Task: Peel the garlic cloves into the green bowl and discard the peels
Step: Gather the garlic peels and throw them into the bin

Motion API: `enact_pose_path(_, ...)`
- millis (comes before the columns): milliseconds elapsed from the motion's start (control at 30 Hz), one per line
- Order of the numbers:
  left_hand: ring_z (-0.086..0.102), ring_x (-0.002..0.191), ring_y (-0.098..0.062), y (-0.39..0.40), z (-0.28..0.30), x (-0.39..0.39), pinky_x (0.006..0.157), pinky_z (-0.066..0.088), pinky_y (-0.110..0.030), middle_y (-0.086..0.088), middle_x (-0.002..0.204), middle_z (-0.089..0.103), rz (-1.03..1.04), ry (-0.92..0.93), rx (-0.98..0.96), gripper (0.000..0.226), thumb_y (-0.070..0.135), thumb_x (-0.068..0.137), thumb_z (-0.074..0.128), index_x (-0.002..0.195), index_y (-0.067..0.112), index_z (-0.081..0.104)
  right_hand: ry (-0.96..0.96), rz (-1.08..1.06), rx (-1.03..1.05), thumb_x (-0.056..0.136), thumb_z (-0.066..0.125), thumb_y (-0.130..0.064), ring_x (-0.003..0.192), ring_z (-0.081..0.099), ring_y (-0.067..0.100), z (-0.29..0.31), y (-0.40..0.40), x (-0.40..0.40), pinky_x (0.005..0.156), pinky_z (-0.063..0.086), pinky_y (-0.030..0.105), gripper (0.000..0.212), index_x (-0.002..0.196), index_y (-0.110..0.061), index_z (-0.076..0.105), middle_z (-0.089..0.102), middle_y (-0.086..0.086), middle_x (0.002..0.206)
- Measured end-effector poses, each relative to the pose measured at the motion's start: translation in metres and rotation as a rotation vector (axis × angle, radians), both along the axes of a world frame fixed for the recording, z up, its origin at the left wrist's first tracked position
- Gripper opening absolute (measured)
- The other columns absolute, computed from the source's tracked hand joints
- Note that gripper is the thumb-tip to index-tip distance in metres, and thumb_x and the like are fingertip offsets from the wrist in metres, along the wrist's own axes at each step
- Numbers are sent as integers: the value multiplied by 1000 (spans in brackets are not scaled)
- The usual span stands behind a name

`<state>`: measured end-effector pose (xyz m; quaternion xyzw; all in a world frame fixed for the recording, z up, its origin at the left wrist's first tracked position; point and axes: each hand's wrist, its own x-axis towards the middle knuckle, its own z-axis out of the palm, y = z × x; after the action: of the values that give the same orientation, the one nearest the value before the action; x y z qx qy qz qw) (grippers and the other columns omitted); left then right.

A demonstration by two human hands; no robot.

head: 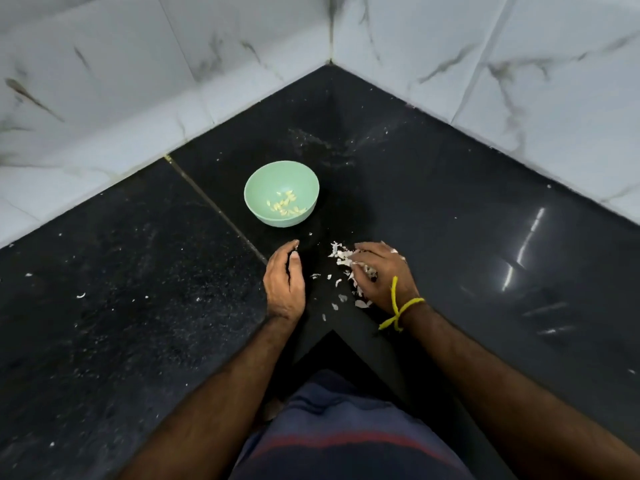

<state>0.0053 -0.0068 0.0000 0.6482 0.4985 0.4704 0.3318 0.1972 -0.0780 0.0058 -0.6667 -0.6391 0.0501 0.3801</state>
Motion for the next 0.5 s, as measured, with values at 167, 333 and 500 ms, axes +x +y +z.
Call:
enact_pose_path(167,64,113,-14,-14,2,-1,103,46,-21,-3,121,70,92,-115,-99,40,25,100,43,121,5,70,122,-21,-220,96,51,-19,138,42,23,1,-10,-27,122,16,31,32,126,-10,56,51,13,142)
enact_pose_path(333,59,120,-12,-26,-1,-9,106,45,-30,-8,129,67,-19,-85,-72,52,38,97,40,127,4,65,-41,-16,-285,94,53,-41,146,26,25,6,17,-62,123,13,38,63,146,-9,38,36,12,154)
enact_pose_path(500,48,137,-27,-24,1,-8,115,38,-45,-13,145,54,-57,-66,-79,59,40,98,39,141,1,53,-176,-35,-390,89,35,-54,144,28,34,12,52,-78,121,17,47,73,146,-8,41,38,18,152)
